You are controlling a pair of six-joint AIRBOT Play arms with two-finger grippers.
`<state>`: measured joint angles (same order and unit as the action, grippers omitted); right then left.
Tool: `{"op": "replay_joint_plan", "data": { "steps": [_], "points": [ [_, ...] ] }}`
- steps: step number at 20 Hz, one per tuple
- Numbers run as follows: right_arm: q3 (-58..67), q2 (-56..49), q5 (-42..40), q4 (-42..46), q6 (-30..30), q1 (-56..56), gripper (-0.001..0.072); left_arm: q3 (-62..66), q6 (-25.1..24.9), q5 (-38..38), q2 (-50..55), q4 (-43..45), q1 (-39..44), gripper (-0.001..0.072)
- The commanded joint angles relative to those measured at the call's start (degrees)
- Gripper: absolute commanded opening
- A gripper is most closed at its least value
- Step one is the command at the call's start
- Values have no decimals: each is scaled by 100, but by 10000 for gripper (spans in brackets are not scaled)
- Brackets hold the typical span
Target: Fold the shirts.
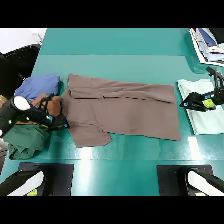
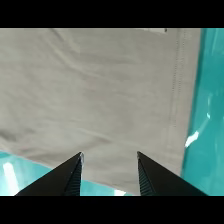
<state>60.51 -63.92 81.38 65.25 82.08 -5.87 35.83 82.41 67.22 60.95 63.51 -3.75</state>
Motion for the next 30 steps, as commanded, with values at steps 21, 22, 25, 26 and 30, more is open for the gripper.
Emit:
{"op": "replay_joint_plan", "data": {
  "steps": [21, 22, 25, 26, 30],
  "points": [
    [-2959, -229, -103, 238, -267, -1386, 390, -286, -487, -466, -697, -1327, -4, 22],
    [-3027, -337, -302, 17, -273, -1386, 390, -286, -485, -433, -697, -1255, -4, 21],
    [-3049, -323, -809, -476, -273, -1386, 386, -286, -485, -358, -697, -1196, -4, 22],
    [-3049, -225, -914, -514, -273, -1386, 379, -286, -485, -374, -697, -1193, -4, 22],
    [-3053, 57, -1078, -527, -216, -1386, 367, -286, -485, -380, -697, -1176, -4, 22]
  ]
}}
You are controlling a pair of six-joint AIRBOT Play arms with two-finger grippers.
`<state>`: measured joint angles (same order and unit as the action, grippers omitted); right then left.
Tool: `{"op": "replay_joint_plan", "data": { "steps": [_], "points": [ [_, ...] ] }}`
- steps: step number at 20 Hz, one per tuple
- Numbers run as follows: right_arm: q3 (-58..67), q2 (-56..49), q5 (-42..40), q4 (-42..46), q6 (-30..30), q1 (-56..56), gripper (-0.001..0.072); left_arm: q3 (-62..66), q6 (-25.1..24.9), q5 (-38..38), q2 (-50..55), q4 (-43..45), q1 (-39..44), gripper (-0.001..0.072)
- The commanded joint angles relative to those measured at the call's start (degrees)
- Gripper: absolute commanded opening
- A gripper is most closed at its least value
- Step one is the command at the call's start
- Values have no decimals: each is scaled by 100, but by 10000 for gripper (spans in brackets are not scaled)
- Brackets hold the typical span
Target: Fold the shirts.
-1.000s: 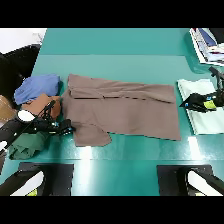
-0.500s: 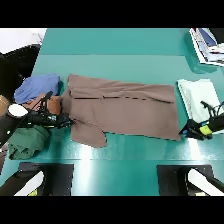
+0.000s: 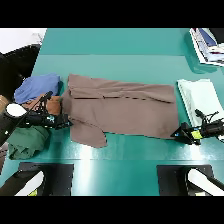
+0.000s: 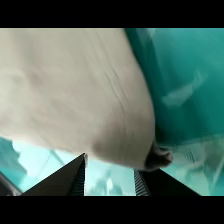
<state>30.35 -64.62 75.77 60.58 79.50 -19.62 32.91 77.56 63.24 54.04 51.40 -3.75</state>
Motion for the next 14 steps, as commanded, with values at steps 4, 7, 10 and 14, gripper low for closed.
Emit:
{"op": "replay_joint_plan", "data": {
  "steps": [4, 7, 10, 14],
  "points": [
    [-37, -57, -520, -68, 138, -9, 153, 7, 2, 28, -7, 79, -4, 21],
    [-28, 13, -428, -44, -59, -11, 18, 70, 238, 155, -232, 481, -4, 19],
    [240, 505, 101, 476, -116, -11, 18, 162, 809, 601, -1119, 1272, -4, 19],
    [822, 1469, 1108, 1217, -116, -11, 18, 164, 1204, 1945, -2197, 1381, 227, 19]
  ]
}}
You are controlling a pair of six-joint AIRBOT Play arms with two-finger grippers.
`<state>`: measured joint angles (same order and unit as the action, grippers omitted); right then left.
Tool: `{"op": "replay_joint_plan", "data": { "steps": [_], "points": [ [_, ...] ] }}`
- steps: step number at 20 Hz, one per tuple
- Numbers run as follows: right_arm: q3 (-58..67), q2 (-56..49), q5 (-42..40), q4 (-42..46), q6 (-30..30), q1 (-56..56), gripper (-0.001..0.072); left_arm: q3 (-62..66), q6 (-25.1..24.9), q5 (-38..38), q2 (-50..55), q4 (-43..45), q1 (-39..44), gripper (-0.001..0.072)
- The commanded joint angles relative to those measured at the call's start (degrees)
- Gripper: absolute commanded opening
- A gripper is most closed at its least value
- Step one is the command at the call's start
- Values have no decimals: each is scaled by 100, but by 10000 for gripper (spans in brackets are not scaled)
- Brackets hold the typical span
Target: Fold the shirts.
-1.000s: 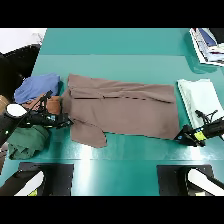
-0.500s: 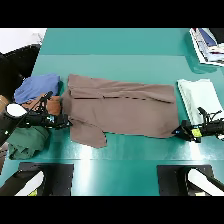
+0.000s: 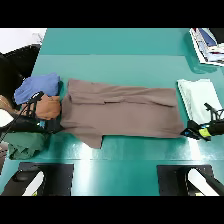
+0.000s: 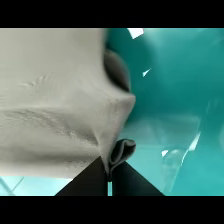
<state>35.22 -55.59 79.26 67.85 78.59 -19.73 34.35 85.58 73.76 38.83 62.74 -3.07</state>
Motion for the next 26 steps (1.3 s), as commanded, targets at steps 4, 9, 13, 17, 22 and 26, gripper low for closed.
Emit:
{"op": "replay_joint_plan", "data": {
  "steps": [4, 9, 13, 17, 22, 26],
  "points": [
    [894, 1032, 752, 527, 50, 109, 17, 439, 745, 813, -874, 144, 798, 19],
    [1893, -133, 376, 529, 153, 1134, 18, 1250, 278, -734, 319, 420, 857, 21],
    [2879, -1462, 50, 514, 310, 1497, 18, 2116, -120, -1349, 2068, 686, 855, 23],
    [3727, -2549, 28, 492, 310, 1655, 20, 2855, -166, -1985, 3346, 675, 855, 23],
    [4398, -3399, 44, -789, 85, 1360, 409, 3285, -157, -2124, 3718, 586, 857, 318],
    [4424, -3460, 404, -968, -210, 916, 416, 3624, -157, -1663, 3716, 564, 857, 664]
  ]
}}
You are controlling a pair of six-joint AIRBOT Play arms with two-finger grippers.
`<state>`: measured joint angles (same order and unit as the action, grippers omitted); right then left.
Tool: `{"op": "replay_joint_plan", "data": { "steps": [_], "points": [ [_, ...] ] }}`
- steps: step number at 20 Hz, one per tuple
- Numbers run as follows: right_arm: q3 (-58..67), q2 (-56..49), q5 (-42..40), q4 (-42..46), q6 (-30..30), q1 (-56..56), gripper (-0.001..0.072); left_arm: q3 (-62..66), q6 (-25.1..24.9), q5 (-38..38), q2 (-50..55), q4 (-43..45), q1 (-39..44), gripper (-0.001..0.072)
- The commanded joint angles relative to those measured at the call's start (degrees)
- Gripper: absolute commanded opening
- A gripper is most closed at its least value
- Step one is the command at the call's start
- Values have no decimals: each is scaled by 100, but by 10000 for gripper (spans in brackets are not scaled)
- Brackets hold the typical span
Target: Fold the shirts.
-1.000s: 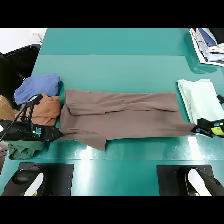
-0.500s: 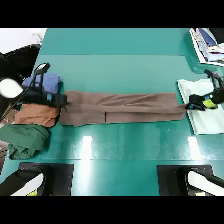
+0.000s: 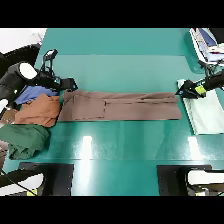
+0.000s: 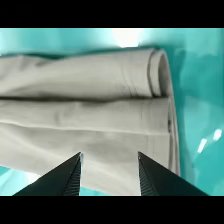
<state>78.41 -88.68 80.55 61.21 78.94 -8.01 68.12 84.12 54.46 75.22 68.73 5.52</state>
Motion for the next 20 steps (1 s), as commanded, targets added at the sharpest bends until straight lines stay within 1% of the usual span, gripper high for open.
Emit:
{"op": "replay_joint_plan", "data": {
  "steps": [1, 2, 3, 4, 5, 8, 11, 14, 15, 16, 18, 19, 20],
  "points": [
    [-2, -144, 428, -310, -267, -411, 508, 289, -11, 415, 76, -66, -2, 664],
    [-166, -146, 542, -310, -315, -573, 565, 289, -11, 557, 76, -136, -2, 642],
    [-363, -146, 527, -317, -365, -697, 565, 289, -13, 699, 79, -195, -2, 370],
    [-603, -144, 417, -323, -444, -817, 565, 289, -13, 758, 79, -264, -2, 113],
    [-820, -146, 282, -328, -490, -898, 564, 286, -13, 750, 79, -372, 0, 32],
    [-1349, -157, -120, -721, -828, -955, 555, 249, -15, 636, 92, -914, -2, 33],
    [-1469, -229, -417, -817, -872, -726, 552, 229, -11, 509, 181, -1283, -2, 32],
    [-1469, -527, -431, -1075, -874, -442, 550, 229, -11, 516, 286, -1462, 94, 23],
    [-1469, -599, -455, -1132, -896, -365, 472, 229, -11, 511, 319, -1467, 195, 23],
    [-1469, -623, -511, -1187, -1003, -306, 353, 229, -11, 474, 365, -1469, 328, 23],
    [-1464, -535, -568, -1211, -1088, -267, 83, 232, 2, 195, 494, -1471, 662, 23],
    [-1458, -409, -564, -1217, -1137, -284, 18, 243, 24, 33, 595, -1482, 846, 22],
    [-1416, -267, -522, -1215, -1152, -313, 18, 284, 94, -79, 726, -1480, 1045, 23]
  ]
}}
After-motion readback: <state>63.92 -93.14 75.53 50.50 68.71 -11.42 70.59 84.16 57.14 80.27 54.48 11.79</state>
